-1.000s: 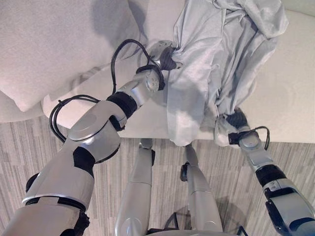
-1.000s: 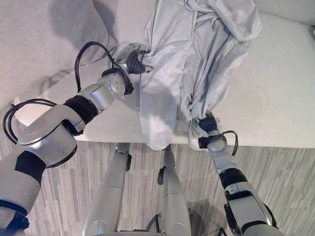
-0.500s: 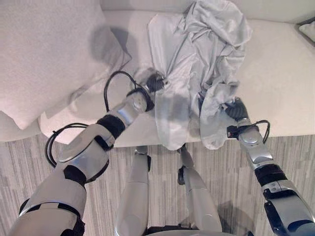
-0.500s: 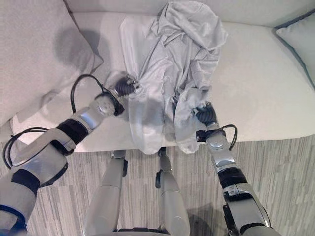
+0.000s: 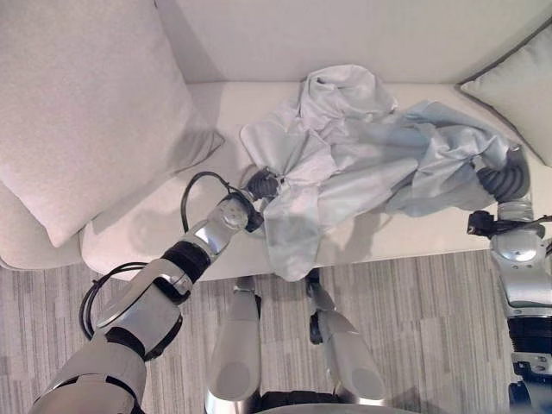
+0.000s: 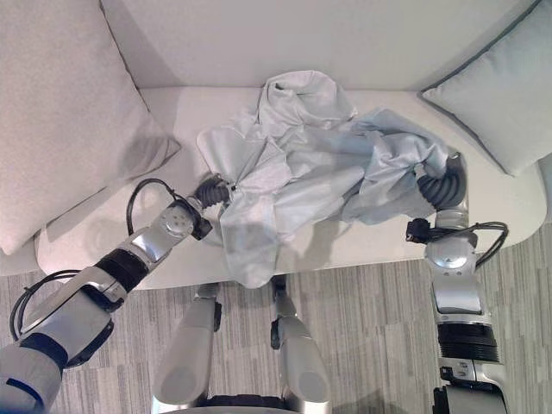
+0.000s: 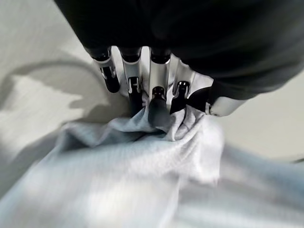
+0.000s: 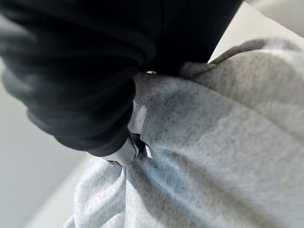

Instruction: Hang the clothes on the sofa on the clothes rack.

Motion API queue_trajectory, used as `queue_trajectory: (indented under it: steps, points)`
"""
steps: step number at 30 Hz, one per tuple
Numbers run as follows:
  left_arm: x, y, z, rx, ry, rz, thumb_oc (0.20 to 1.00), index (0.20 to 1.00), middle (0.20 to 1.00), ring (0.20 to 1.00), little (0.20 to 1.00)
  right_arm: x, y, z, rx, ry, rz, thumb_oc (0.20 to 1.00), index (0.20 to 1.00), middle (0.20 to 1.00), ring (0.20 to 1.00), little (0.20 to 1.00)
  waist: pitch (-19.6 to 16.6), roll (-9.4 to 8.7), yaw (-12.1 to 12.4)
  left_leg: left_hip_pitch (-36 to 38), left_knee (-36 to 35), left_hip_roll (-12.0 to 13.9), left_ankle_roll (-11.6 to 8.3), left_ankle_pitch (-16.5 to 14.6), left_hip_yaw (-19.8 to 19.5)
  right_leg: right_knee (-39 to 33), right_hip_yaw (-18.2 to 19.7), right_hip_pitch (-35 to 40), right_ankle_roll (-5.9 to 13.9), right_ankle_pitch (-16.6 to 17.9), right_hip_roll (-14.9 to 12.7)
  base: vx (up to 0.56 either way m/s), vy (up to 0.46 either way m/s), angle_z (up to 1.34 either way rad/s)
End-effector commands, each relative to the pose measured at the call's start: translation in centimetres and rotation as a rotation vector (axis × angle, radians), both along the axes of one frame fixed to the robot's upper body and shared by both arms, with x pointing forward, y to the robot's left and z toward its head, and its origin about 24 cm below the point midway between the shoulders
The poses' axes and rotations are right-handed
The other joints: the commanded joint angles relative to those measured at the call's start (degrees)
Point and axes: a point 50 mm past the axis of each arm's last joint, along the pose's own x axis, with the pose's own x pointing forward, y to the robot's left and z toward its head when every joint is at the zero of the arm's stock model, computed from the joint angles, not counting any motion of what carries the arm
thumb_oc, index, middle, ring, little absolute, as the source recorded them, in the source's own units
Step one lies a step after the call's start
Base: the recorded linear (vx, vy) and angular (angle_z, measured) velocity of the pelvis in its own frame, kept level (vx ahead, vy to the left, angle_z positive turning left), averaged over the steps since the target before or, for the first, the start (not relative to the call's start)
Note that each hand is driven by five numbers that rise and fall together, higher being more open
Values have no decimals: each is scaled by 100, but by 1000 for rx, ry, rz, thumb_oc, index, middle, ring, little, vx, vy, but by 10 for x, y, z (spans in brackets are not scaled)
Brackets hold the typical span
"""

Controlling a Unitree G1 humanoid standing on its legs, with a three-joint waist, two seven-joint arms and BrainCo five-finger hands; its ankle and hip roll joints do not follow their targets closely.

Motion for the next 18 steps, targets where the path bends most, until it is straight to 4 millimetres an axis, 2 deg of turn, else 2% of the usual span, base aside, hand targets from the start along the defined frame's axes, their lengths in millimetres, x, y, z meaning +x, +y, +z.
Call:
queue_trajectory:
  steps: [1, 2, 3, 6, 7, 8, 11, 13, 14, 18]
  points:
    - [-7, -15, 33, -162, -138, -69, 200, 200, 200, 200, 200, -25, -16, 59, -163, -226, -54, 200, 200, 200, 200, 200, -180, 351, 185, 1017, -1279, 369, 82, 227, -441, -56, -504, 698, -307, -472, -21, 0, 0, 0]
    - [-8, -14, 32, -163, -136, -66, 200, 200, 200, 200, 200, -24, -16, 58, -164, -223, -52, 200, 200, 200, 200, 200, -195, 356, 178, 1052, -1279, 382, 82, 162, -432, -56, -504, 730, -313, -521, -11, 67, 12, 1]
    - [-19, 1, 39, -215, -182, -46, 200, 200, 200, 200, 200, -22, -8, 63, -208, -219, -11, 200, 200, 200, 200, 200, -474, 362, 227, 1089, -1279, 382, 85, 147, -390, -56, -506, 777, -315, -551, 7, 42, 4, 12]
    - [-39, 29, 46, -290, -252, 10, 200, 200, 200, 200, 200, -21, 3, 69, -251, -226, 45, 200, 200, 200, 200, 200, -912, 354, 314, 1134, -1279, 375, 94, 163, -330, -56, -512, 851, -315, -528, 31, 34, -10, 7]
    - [-62, 52, 63, -345, -361, 56, 200, 200, 200, 200, 200, -19, 16, 69, -275, -213, 115, 200, 200, 200, 200, 200, -1361, 347, 380, 1216, -1279, 388, 99, 142, -284, -56, -512, 975, -320, -540, 66, 73, -33, 2]
    - [-62, 53, 62, -345, -358, 59, 200, 200, 200, 200, 200, -19, 16, 68, -275, -211, 117, 200, 200, 200, 200, 200, -1375, 351, 369, 1248, -1279, 397, 98, 81, -279, -56, -516, 1006, -325, -585, 73, 87, -46, 1]
    - [-82, 74, 76, -359, -460, 115, 200, 200, 200, 200, 200, -20, 26, 69, -300, -204, 173, 200, 200, 200, 200, 200, -1800, 344, 430, 1338, -1279, 423, 100, 66, -230, -56, -552, 1153, -327, -592, 106, 64, -48, 18]
    - [-96, 91, 91, -331, -555, 163, 200, 200, 200, 200, 200, -19, 34, 67, -283, -197, 220, 200, 200, 200, 200, 200, -2124, 339, 530, 1408, -1279, 451, 100, 74, -213, -56, -592, 1286, -317, -598, 129, 46, -103, 16]
    - [-102, 103, 105, -286, -628, 206, 200, 200, 200, 200, 200, -19, 41, 73, -280, -223, 250, 200, 200, 200, 200, 200, -2302, 340, 599, 1413, -1279, 481, 92, 100, -217, -56, -632, 1354, -305, -607, 148, -19, -107, 11]
    - [-113, 117, 121, -237, -719, 256, 200, 200, 200, 200, 200, -18, 49, 83, -277, -264, 281, 200, 200, 200, 200, 200, -2481, 338, 699, 1377, -1279, 514, 101, 199, -244, -56, -647, 1422, -306, -598, 182, -26, -86, 17]
